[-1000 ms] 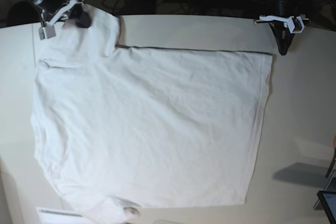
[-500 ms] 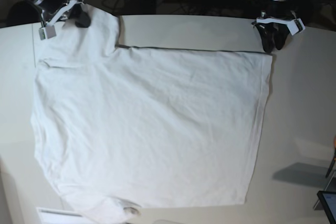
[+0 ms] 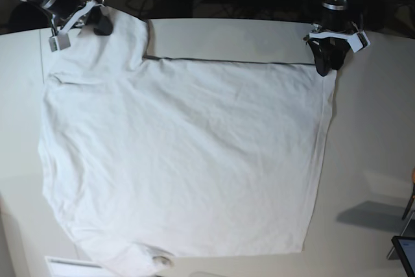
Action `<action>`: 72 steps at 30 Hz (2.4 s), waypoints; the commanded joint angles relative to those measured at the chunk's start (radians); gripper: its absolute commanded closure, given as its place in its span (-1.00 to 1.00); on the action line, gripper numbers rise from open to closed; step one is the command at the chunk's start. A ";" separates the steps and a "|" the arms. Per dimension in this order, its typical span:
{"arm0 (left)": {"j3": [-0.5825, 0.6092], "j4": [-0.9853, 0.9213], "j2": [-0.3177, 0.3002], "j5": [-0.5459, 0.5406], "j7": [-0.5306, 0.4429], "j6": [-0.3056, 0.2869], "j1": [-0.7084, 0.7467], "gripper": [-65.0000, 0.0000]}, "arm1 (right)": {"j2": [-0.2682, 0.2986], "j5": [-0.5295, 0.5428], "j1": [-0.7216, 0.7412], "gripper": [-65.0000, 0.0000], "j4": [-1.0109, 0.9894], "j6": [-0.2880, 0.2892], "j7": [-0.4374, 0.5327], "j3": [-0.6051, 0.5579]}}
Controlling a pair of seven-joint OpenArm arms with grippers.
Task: Fold the T-shirt properly
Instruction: 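Lift the grasped shoulder edge and pull it across the shirt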
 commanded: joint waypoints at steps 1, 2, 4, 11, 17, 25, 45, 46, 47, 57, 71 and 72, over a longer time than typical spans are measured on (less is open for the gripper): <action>-0.002 0.007 -0.001 -0.004 0.003 0.000 -0.002 0.14 | 0.004 -0.106 -0.013 0.99 -0.008 -0.025 -0.063 -0.001; -0.002 0.002 -0.001 -0.004 0.003 0.000 -0.007 0.14 | 0.004 -0.106 -0.013 0.99 -0.008 -0.025 -0.063 -0.001; -0.003 -0.018 0.000 -0.004 0.003 0.000 -0.011 0.14 | 0.004 -0.106 -0.013 0.99 -0.008 -0.025 -0.063 -0.001; -0.003 -0.065 0.020 -0.004 0.052 0.000 -0.062 0.16 | 0.005 -0.106 -0.012 0.99 -0.011 -0.025 -0.061 -0.002; -0.002 -0.059 0.022 -0.004 0.057 0.000 -0.073 0.24 | 0.015 -0.109 -0.007 0.99 -0.014 -0.025 -0.058 -0.044; 0.000 -0.070 0.022 -0.004 0.057 0.000 -0.060 0.83 | 0.015 -0.109 -0.005 0.99 -0.015 -0.025 -0.058 -0.045; -0.078 0.102 0.017 -0.002 0.050 0.000 0.059 1.00 | 0.075 -0.106 -0.048 0.99 0.057 -0.025 0.026 0.001; -0.091 0.111 0.017 -0.002 0.055 0.000 0.069 1.00 | 0.079 -0.106 -0.048 0.99 0.074 -0.025 0.023 0.016; -0.101 0.120 0.016 -0.002 0.055 0.000 0.076 1.00 | 0.082 -0.106 -0.048 0.99 0.089 -0.025 0.018 0.028; -0.126 0.272 0.017 -0.002 0.057 0.000 0.179 1.00 | 0.102 -0.106 -0.047 0.99 0.259 -0.025 -0.038 0.037; -0.129 0.360 0.020 -0.002 0.057 0.001 0.184 1.00 | 0.256 0.067 0.076 0.99 0.256 -0.025 -0.084 0.048; -0.129 0.357 0.020 -0.002 0.057 0.003 0.177 1.00 | 0.257 0.066 0.096 0.99 0.256 -0.025 -0.104 0.048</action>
